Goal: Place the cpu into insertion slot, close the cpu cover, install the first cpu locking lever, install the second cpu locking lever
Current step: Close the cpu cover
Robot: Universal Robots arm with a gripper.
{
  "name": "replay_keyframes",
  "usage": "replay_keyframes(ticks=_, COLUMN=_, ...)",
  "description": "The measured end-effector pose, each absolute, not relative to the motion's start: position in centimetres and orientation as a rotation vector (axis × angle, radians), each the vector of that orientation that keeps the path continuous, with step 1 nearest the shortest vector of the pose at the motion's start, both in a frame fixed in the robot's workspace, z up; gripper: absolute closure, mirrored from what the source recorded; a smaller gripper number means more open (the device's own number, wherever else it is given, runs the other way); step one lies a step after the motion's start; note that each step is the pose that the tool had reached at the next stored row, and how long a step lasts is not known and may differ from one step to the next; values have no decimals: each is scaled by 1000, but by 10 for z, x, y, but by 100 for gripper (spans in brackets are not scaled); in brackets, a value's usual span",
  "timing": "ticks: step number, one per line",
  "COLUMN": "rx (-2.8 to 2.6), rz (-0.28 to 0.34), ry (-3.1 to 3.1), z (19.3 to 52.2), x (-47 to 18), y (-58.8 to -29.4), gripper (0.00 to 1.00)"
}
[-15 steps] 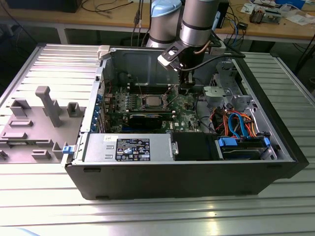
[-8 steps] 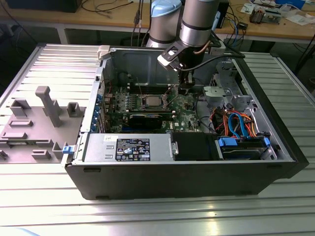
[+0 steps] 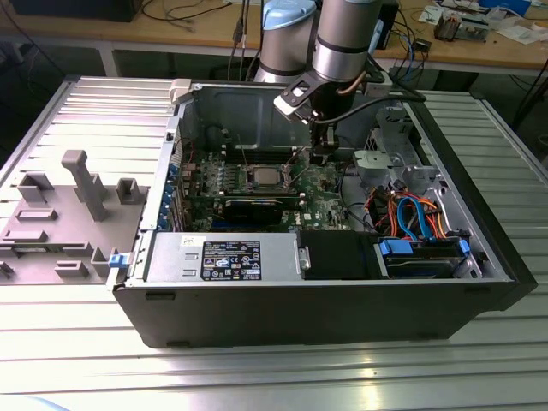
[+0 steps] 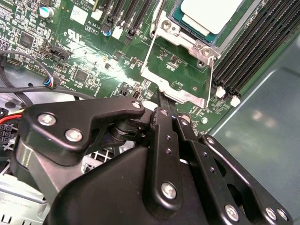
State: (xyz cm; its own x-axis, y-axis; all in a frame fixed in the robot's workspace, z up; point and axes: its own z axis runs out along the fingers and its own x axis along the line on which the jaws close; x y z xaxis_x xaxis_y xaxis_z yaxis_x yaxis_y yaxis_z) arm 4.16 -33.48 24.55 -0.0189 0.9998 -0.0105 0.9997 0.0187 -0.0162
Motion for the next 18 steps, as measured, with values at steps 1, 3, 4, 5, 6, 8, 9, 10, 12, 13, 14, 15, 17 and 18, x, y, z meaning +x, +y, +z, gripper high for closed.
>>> replay_keyframes(ticks=1, rx=-2197, rz=30, ry=-2239, z=245, x=42, y=-335, gripper=89)
replay_keyframes(ticks=3, rx=-2197, rz=31, ry=-2239, z=245, x=42, y=-335, gripper=89)
replay_keyframes(ticks=4, rx=-2197, rz=32, ry=-2238, z=245, x=42, y=-335, gripper=89)
replay_keyframes(ticks=5, rx=-2196, rz=33, ry=-2238, z=245, x=42, y=-335, gripper=89)
replay_keyframes(ticks=6, rx=-2196, rz=33, ry=-2238, z=245, x=42, y=-335, gripper=89)
replay_keyframes(ticks=8, rx=-2196, rz=34, ry=-2237, z=245, x=42, y=-335, gripper=89)
replay_keyframes(ticks=9, rx=-2195, rz=34, ry=-2237, z=245, x=42, y=-335, gripper=89)
replay_keyframes(ticks=10, rx=-2195, rz=35, ry=-2237, z=245, x=42, y=-335, gripper=89)
replay_keyframes(ticks=12, rx=-2195, rz=36, ry=-2236, z=245, x=42, y=-335, gripper=89)
replay_keyframes(ticks=13, rx=-2194, rz=36, ry=-2236, z=245, x=42, y=-335, gripper=89)
replay_keyframes(ticks=14, rx=-2194, rz=38, ry=-2235, z=245, x=42, y=-335, gripper=89)
replay_keyframes(ticks=15, rx=-2193, rz=40, ry=-2235, z=245, x=42, y=-335, gripper=89)
replay_keyframes(ticks=17, rx=-2192, rz=40, ry=-2234, z=245, x=42, y=-335, gripper=89)
replay_keyframes(ticks=18, rx=-2192, rz=41, ry=-2234, z=244, x=42, y=-335, gripper=89)
